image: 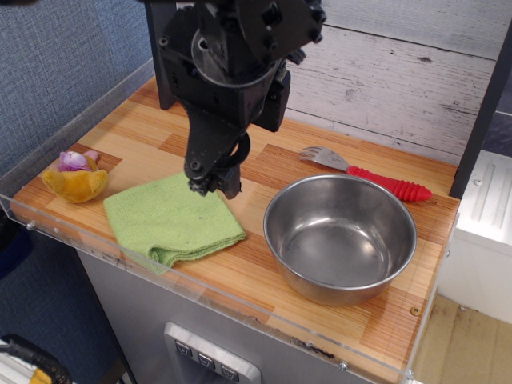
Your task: Place the green towel in the rear left corner of the counter.
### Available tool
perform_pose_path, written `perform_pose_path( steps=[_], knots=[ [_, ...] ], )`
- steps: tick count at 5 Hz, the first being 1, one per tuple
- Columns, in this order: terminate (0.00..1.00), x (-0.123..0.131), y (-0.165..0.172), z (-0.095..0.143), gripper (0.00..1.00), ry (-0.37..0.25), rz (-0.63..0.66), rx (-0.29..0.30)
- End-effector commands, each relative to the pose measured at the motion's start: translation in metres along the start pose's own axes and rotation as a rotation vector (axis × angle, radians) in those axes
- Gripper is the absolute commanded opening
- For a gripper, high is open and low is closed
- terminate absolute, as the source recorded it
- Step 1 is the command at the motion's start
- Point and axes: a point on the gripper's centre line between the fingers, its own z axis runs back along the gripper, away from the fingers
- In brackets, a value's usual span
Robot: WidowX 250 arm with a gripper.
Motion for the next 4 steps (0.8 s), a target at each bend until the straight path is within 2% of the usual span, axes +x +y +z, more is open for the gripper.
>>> perform_pose_path(
  steps=[1,3,4],
  knots=[
    [0.0,0.0,0.0,0.0,1.0,0.0,0.0,0.0],
    [0.0,0.033,-0.002,-0.016,1.0,-0.022,0.084,0.034],
    [0.0,0.039,-0.004,-0.025,1.0,0.029,0.171,0.068]
  ],
)
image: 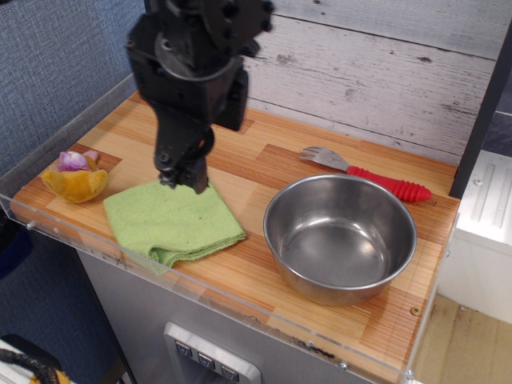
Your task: Place the green towel in the rear left corner of the counter.
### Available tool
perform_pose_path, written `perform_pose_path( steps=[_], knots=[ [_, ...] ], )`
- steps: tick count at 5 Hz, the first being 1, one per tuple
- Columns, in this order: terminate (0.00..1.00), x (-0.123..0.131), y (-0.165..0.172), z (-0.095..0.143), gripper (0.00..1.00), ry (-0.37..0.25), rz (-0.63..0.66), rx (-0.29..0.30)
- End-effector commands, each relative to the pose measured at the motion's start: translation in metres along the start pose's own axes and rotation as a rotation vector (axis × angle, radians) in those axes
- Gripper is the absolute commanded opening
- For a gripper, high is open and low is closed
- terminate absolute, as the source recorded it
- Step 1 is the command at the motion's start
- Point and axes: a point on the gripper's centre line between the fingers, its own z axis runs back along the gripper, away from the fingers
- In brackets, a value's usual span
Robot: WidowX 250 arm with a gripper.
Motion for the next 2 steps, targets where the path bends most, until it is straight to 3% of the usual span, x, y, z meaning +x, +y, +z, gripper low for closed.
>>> perform_pose_path(
  steps=[1,2],
  knots=[
    [0.0,0.007,-0.005,-0.016,1.0,0.111,0.222,0.103],
    [0.0,0.007,-0.002,-0.031,1.0,0.131,0.298,0.169]
  ],
)
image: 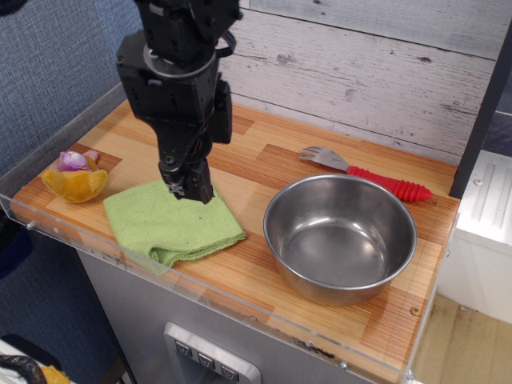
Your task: Place the green towel in the rear left corner of the counter.
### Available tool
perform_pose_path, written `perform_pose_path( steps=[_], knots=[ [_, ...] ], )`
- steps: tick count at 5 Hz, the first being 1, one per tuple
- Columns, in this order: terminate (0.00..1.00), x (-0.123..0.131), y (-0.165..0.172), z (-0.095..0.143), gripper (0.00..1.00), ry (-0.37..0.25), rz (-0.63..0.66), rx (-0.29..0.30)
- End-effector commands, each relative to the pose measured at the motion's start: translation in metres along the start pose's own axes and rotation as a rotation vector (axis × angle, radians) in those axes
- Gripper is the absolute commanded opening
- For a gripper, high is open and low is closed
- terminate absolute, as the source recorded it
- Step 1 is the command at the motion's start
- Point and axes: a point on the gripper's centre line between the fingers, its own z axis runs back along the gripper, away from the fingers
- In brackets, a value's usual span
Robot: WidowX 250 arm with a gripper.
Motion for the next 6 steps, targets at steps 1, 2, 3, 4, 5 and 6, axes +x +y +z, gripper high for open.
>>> perform_pose_path(
  steps=[1,2,3,4,5,6],
  knots=[
    [0.0,0.011,-0.011,-0.018,1.0,0.012,0.14,0.047],
    [0.0,0.024,-0.016,-0.03,1.0,0.009,0.194,0.037],
    [0.0,0.034,-0.021,-0.038,1.0,0.003,0.25,0.029],
    [0.0,0.035,-0.019,-0.047,1.0,-0.017,0.272,0.027],
    [0.0,0.033,-0.013,-0.061,1.0,-0.021,0.295,0.048],
    [0.0,0.026,-0.013,-0.075,1.0,-0.046,0.316,0.069]
  ],
)
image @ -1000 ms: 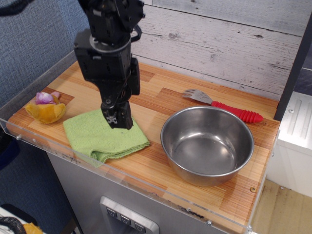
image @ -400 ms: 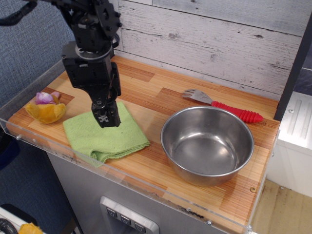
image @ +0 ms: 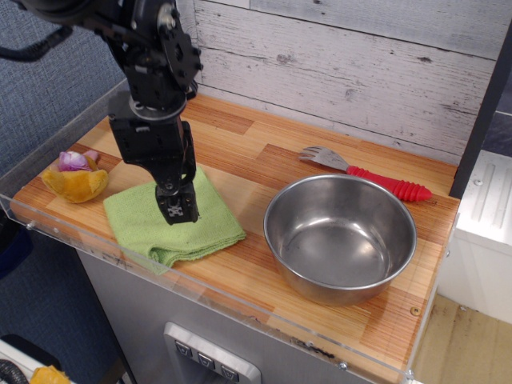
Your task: Place the green towel in the rear left corner of the counter.
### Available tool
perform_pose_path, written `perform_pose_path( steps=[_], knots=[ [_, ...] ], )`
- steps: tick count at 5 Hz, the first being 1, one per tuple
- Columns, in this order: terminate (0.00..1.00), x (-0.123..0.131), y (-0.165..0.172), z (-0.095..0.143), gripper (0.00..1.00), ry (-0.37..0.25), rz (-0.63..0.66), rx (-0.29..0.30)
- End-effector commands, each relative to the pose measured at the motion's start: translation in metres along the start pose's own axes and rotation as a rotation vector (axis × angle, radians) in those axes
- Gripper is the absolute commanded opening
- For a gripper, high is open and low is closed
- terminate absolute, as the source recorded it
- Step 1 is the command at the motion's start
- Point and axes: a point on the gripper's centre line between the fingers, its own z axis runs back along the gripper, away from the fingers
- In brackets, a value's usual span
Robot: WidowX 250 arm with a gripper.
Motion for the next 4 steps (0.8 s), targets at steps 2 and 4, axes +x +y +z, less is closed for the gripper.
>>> perform_pose_path(
  steps=[2,4],
  knots=[
    [0.0,-0.016,0.001,-0.028,1.0,-0.048,-0.008,0.02],
    [0.0,-0.013,-0.01,-0.044,1.0,-0.041,0.028,0.039]
  ],
)
